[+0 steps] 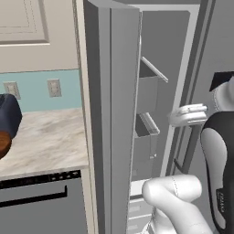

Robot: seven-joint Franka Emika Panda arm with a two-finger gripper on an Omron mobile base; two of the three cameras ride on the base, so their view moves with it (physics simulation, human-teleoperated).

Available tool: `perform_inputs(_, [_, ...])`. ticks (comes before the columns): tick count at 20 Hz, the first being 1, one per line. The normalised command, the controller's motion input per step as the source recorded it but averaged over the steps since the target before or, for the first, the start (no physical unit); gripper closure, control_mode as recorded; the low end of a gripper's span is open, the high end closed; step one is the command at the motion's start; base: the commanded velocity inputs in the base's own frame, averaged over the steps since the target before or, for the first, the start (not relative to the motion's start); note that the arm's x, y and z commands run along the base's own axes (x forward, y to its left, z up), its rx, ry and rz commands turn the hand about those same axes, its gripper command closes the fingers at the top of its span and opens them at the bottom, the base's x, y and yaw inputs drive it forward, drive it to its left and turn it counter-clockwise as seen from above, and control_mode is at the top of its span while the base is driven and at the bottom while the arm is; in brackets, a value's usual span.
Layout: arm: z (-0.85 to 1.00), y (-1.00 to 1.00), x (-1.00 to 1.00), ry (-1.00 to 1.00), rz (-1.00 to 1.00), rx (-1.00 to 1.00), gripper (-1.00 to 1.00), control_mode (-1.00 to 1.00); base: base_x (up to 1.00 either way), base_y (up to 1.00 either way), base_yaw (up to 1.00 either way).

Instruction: Take the mushroom, peach, and broccoli from the freezer and place them in the bowl on the counter.

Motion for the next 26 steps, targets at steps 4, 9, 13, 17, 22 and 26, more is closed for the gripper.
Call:
perform_inputs(4, [0.26,0.12,0.59,-0.14,0.07,0.04,-1.00,-1.00,0.00,0.00,0.00])
perform_inputs(9, [0.19,0.09,0.60,-0.13,0.05,0.02,-1.00,-1.00,0.00,0.00,0.00])
perform_inputs(13, [0.09,0.17,0.49,-0.10,0.00,0.00,-1.00,-1.00,0.00,0.00,0.00])
perform_inputs(17, [0.07,0.03,0.45,-0.06,0.00,0.00,-1.00,-1.00,0.00,0.00,0.00])
perform_inputs(22, [0.15,-0.01,0.48,-0.01,0.00,0.00,-1.00,-1.00,0.00,0.00,0.00])
perform_inputs(26, [0.19,0.00,0.39,0.00,0.00,0.00,-1.00,-1.00,0.00,0.00,0.00])
